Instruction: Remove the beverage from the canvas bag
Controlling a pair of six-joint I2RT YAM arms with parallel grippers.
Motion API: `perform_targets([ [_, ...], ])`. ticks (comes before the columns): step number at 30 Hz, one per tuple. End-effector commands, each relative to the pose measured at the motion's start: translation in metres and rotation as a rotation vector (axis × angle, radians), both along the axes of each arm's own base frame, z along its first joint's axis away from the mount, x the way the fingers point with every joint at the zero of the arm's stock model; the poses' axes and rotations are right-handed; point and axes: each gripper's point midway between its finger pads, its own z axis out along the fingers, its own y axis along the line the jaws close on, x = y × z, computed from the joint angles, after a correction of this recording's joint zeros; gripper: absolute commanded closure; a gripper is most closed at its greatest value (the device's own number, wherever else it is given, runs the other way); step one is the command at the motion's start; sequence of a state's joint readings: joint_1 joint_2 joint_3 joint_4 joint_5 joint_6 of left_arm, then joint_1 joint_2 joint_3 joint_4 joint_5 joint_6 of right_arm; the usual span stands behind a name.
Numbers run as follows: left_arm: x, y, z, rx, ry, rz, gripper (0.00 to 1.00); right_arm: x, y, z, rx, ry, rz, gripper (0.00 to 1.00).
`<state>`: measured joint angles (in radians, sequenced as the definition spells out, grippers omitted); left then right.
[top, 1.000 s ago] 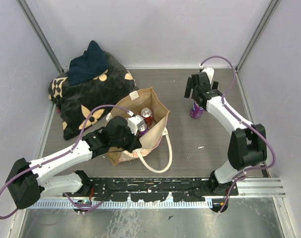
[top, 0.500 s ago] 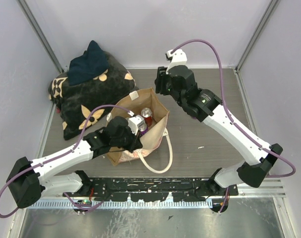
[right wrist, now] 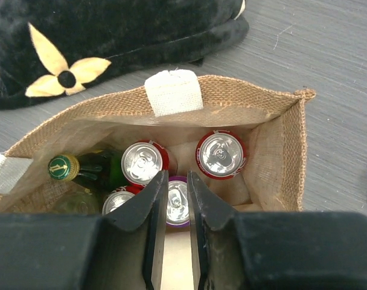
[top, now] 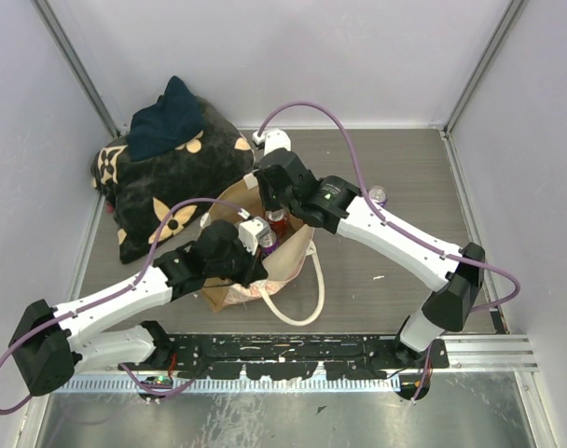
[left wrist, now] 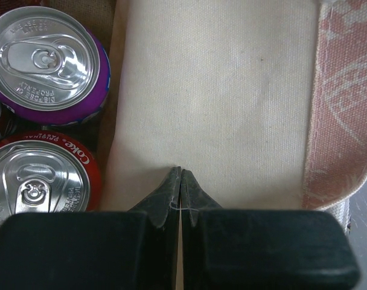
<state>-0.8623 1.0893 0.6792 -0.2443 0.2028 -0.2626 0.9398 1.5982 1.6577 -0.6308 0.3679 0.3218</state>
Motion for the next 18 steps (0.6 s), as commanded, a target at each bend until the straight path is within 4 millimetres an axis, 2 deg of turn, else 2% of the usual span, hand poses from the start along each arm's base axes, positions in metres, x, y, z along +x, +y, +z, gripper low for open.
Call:
perform_targets([
  [1, -0.013, 0.018, -0.026, 0.085, 0.051, 0.004, 0.92, 0.003, -0.002, 0.002, 0.021, 0.001, -0.037, 0.73],
  [5, -0.013, 0.02, -0.027, 0.088, 0.049, 0.009, 0.92, 0.006, -0.008, -0.033, -0.063, 0.053, -0.087, 0.59],
  [8, -0.014, 0.022, -0.027, 0.091, 0.048, 0.012, 0.92, 0.009, -0.01, -0.057, -0.114, 0.083, -0.114, 0.41],
  [9, -0.014, 0.022, -0.028, 0.092, 0.049, 0.013, 0.92, 0.01, -0.011, -0.064, -0.13, 0.09, -0.123, 0.3],
  [11, -0.014, 0.024, -0.028, 0.09, 0.047, 0.017, 0.92, 0.013, -0.014, -0.076, -0.158, 0.099, -0.151, 0.18],
  [18, -0.013, 0.026, -0.027, 0.092, 0.039, 0.029, 0.91, 0.025, -0.022, -0.099, -0.205, 0.111, -0.223, 0.16],
])
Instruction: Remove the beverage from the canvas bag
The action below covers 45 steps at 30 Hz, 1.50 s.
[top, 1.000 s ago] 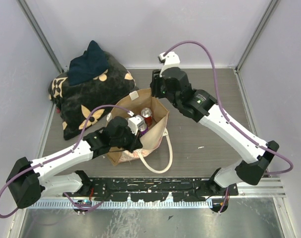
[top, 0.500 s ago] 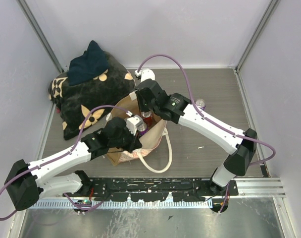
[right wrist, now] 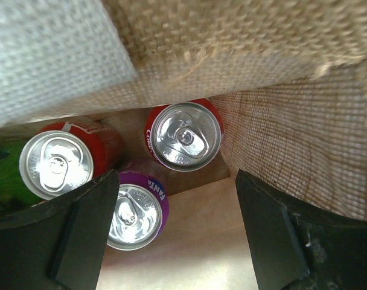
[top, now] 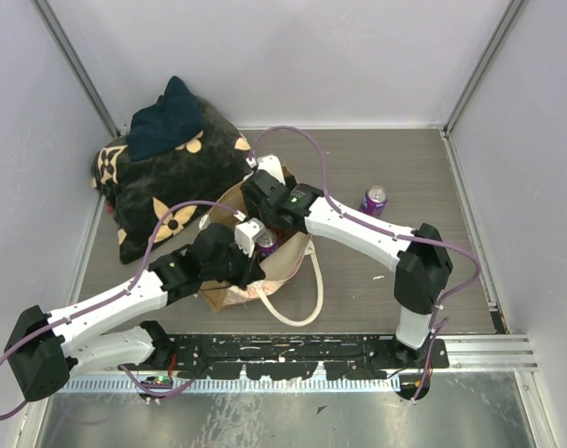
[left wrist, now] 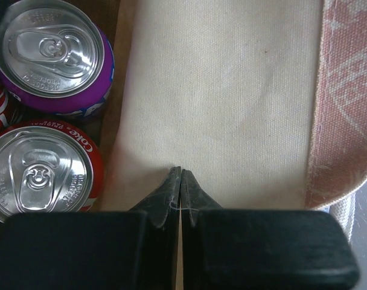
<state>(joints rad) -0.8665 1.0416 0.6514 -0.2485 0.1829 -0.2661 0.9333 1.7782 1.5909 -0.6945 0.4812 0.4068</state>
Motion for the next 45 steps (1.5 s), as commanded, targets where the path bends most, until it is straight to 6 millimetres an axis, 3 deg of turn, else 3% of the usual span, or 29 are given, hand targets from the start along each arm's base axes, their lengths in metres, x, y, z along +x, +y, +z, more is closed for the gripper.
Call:
perform_targets([
  [1, -0.01, 0.019, -0.027, 0.097, 0.055, 0.016, 0.92, 0.014, -0.009, 0.009, 0.017, -0.044, -0.084, 0.16],
  [7, -0.009, 0.019, -0.026, 0.098, 0.052, 0.016, 0.91, 0.023, -0.016, -0.011, 0.037, 0.003, -0.121, 0.16],
  [14, -0.01, 0.019, -0.027, 0.101, 0.058, 0.015, 0.91, 0.031, -0.012, -0.023, 0.081, 0.035, -0.114, 0.16],
  [20, -0.008, 0.02, -0.027, 0.104, 0.054, 0.022, 0.91, 0.036, -0.007, -0.036, 0.054, 0.051, -0.106, 0.14],
  [33, -0.009, 0.02, -0.029, 0.104, 0.06, 0.027, 0.92, 0.052, -0.017, -0.059, -0.002, 0.046, -0.167, 0.14],
  [45, -0.009, 0.02, -0.029, 0.102, 0.061, 0.029, 0.91, 0.058, -0.03, -0.102, -0.054, 0.101, -0.201, 0.16],
])
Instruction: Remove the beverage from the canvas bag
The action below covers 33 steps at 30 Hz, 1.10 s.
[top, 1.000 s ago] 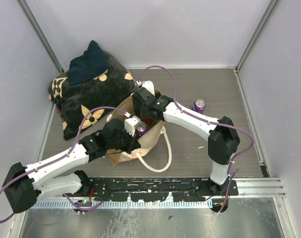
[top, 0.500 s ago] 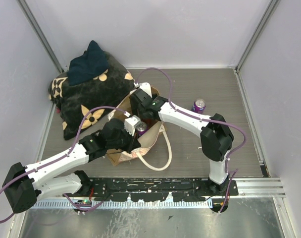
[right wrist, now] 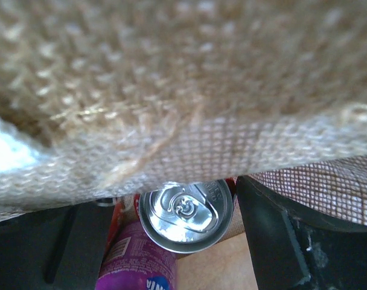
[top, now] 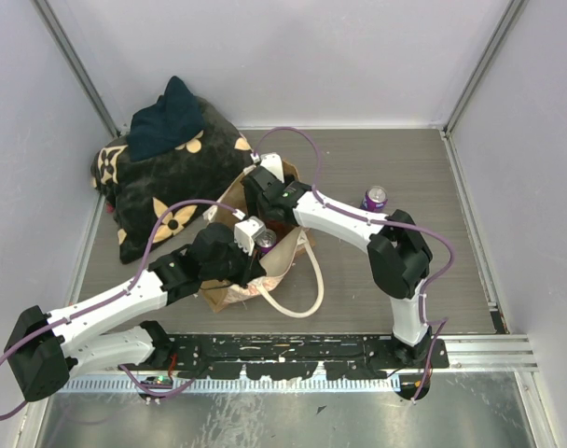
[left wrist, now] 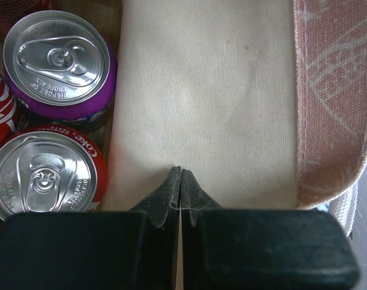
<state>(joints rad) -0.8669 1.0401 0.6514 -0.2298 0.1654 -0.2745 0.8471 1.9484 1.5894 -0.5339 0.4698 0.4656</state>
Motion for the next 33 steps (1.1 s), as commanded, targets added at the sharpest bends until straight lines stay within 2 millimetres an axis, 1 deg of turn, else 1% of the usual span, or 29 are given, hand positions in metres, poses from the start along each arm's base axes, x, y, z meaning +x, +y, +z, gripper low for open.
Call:
perform_targets([
  [1, -0.014, 0.021, -0.032, 0.113, 0.076, 0.009, 0.91, 0.007, -0.037, -0.047, -0.094, 0.092, -0.081, 0.16],
  [8, -0.013, 0.019, -0.032, 0.116, 0.078, 0.0, 0.91, -0.001, -0.049, -0.077, -0.157, 0.158, -0.094, 0.2],
  [12, -0.012, 0.019, -0.031, 0.118, 0.074, -0.004, 0.91, -0.008, -0.057, -0.089, -0.181, 0.189, -0.112, 0.2],
  [16, -0.012, 0.018, -0.031, 0.118, 0.072, -0.004, 0.91, -0.013, -0.062, -0.098, -0.199, 0.219, -0.115, 0.2],
  [20, -0.012, 0.018, -0.032, 0.122, 0.075, -0.004, 0.91, -0.016, -0.066, -0.1, -0.213, 0.225, -0.118, 0.21],
  [23, -0.012, 0.018, -0.033, 0.122, 0.074, -0.004, 0.91, -0.018, -0.069, -0.102, -0.224, 0.231, -0.12, 0.25],
  [25, -0.011, 0.019, -0.032, 0.122, 0.072, -0.003, 0.91, -0.019, -0.07, -0.102, -0.234, 0.234, -0.119, 0.35],
  [28, -0.011, 0.019, -0.032, 0.122, 0.07, -0.004, 0.91, -0.023, -0.074, -0.102, -0.244, 0.245, -0.117, 0.59],
  [29, -0.011, 0.019, -0.031, 0.122, 0.068, -0.002, 0.91, -0.024, -0.074, -0.102, -0.246, 0.247, -0.115, 0.69],
  [31, -0.011, 0.019, -0.032, 0.125, 0.067, 0.0, 0.91, -0.023, -0.074, -0.098, -0.249, 0.244, -0.106, 0.97],
  [33, -0.011, 0.02, -0.032, 0.126, 0.067, -0.001, 0.91, -0.02, -0.073, -0.089, -0.247, 0.229, -0.092, 1.0],
])
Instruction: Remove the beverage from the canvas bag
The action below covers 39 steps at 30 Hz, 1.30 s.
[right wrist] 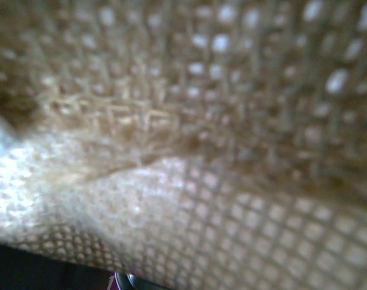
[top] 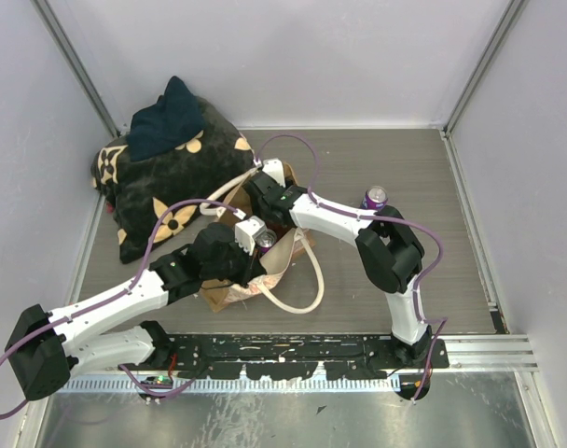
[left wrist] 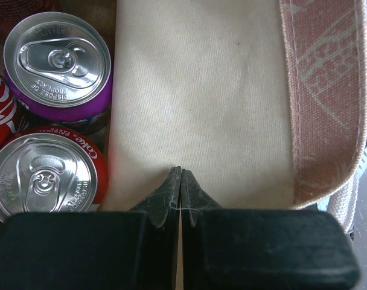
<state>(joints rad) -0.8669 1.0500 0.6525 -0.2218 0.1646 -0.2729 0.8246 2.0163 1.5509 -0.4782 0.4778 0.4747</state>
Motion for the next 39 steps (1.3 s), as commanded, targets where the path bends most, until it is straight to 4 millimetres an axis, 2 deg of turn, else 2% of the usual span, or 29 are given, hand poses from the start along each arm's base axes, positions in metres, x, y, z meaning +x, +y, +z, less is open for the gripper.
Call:
perform_targets([
  [1, -0.012, 0.021, -0.031, 0.127, 0.068, -0.001, 0.91, -0.026, -0.063, -0.044, -0.207, 0.188, -0.051, 1.0],
  [4, -0.012, 0.023, -0.031, 0.135, 0.061, 0.0, 0.91, -0.016, -0.058, -0.013, -0.187, 0.122, -0.028, 1.0],
  [13, -0.008, 0.021, -0.025, 0.129, 0.046, 0.003, 0.91, 0.011, -0.041, 0.122, -0.059, -0.116, 0.017, 1.0],
  [19, -0.007, 0.021, -0.026, 0.132, 0.045, 0.003, 0.91, 0.011, -0.037, 0.185, -0.037, -0.222, 0.039, 1.0],
  [25, -0.007, 0.02, -0.026, 0.128, 0.043, 0.003, 0.91, 0.002, -0.036, 0.242, -0.002, -0.319, 0.053, 1.0],
  [29, -0.007, 0.019, -0.027, 0.131, 0.045, 0.0, 0.91, -0.003, -0.043, 0.281, 0.026, -0.39, 0.045, 1.0],
  [33, -0.007, 0.02, -0.028, 0.133, 0.051, 0.001, 0.91, -0.012, -0.058, 0.329, 0.085, -0.491, 0.017, 1.0],
  [39, -0.008, 0.02, -0.029, 0.132, 0.053, 0.003, 0.91, -0.035, -0.092, 0.403, 0.225, -0.674, -0.036, 1.0],
])
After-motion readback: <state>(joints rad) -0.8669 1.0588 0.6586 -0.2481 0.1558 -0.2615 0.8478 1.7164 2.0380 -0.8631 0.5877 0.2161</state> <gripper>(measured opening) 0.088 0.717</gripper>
